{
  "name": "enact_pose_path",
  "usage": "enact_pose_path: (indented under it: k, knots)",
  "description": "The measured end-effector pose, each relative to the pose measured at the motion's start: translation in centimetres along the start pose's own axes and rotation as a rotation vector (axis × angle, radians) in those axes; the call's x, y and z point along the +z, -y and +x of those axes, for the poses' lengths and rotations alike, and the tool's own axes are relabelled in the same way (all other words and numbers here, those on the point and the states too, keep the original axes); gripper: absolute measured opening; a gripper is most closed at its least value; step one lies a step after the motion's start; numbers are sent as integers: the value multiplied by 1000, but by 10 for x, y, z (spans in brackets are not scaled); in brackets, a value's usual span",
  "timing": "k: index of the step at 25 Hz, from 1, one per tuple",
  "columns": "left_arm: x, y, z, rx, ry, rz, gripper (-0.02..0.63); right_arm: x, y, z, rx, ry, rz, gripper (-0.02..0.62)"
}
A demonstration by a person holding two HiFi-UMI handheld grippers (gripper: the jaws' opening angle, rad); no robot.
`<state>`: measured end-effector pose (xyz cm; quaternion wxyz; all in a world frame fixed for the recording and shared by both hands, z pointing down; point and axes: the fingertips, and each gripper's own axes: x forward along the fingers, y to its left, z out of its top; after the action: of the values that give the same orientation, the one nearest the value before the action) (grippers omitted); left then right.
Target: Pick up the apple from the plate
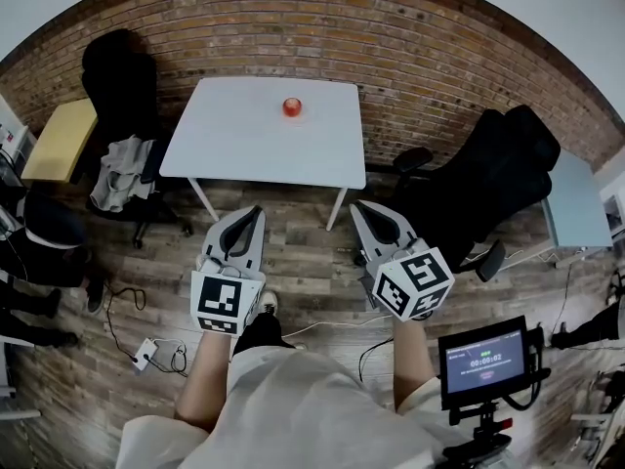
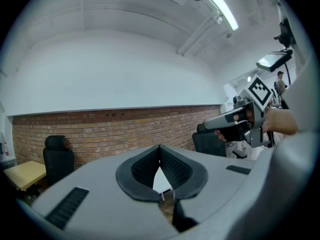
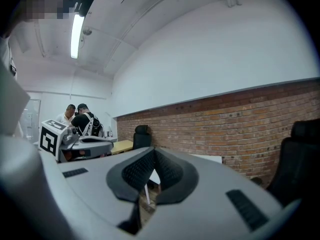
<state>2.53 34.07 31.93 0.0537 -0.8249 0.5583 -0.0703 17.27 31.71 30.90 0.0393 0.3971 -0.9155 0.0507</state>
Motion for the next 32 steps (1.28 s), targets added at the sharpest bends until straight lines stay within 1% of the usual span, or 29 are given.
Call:
enact_pose_path:
  k: [8,13,19,23,32]
  knots:
    - [-8,-9,38,-41,12,-3,6,-4,24,19,-37,-6,-7,3]
    - [-17,-40,85,-63,12,-16,6,4,54,63,-71,0,-14,3]
    - [-13,-85,140,-69,24,-19,6,28,83,113,-95,10,-49,3]
    - [-16,-114,173,-85,22,-28,6,36,101,151,-117,1,-47,3]
    - [-19,-148,209,-111,15,-45,6,41,115,195,-131,-23,-43,3]
